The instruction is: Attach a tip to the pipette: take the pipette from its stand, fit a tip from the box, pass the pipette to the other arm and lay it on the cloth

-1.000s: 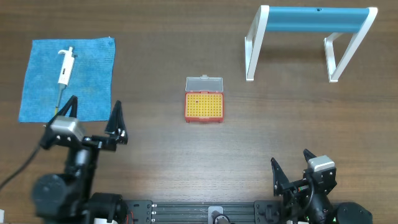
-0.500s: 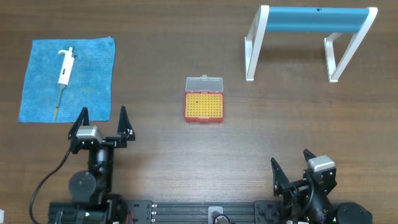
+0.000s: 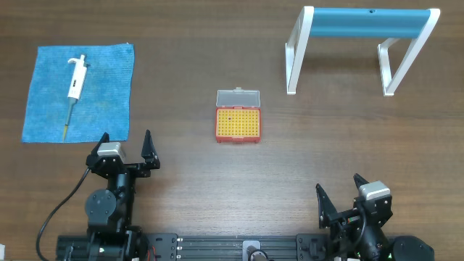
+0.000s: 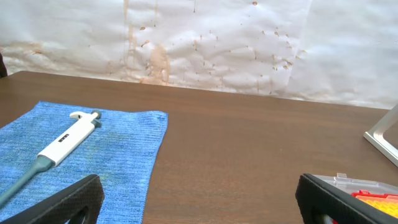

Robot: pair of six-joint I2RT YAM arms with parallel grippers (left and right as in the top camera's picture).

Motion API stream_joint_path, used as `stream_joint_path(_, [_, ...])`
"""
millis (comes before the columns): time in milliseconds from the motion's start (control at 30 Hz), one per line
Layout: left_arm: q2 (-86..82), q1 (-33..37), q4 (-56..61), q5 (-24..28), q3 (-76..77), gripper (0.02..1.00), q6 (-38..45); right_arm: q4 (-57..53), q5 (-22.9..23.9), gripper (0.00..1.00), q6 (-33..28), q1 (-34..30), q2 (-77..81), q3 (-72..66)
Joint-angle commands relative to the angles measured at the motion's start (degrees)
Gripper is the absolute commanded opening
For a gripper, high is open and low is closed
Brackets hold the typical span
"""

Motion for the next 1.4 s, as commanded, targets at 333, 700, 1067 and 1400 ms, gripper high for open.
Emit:
stream_joint_path(333, [-0.6,0.2,-0.4,-0.5,0.0,0.998,0.1,0.2,0.7,0.825,0.5,-0.3,0.0,-0.1])
stream_joint_path(700, [-0.6,0.2,-0.4,-0.5,0.0,0.996,0.1,15.6,9.9,0.825,-7.2,-0.2,0.0,-6.2])
stream_joint_path(1067, [-0.6,0.2,-0.4,-0.5,0.0,0.996,0.1,65.9,21.2,0.825,-7.5,7.1,-0.4,-40.1])
stream_joint_path(1400, [-0.6,0.2,-0.4,-0.5,0.0,0.996,0.1,56.8,22.1,0.825,-7.5,9.0,-0.5,-41.3])
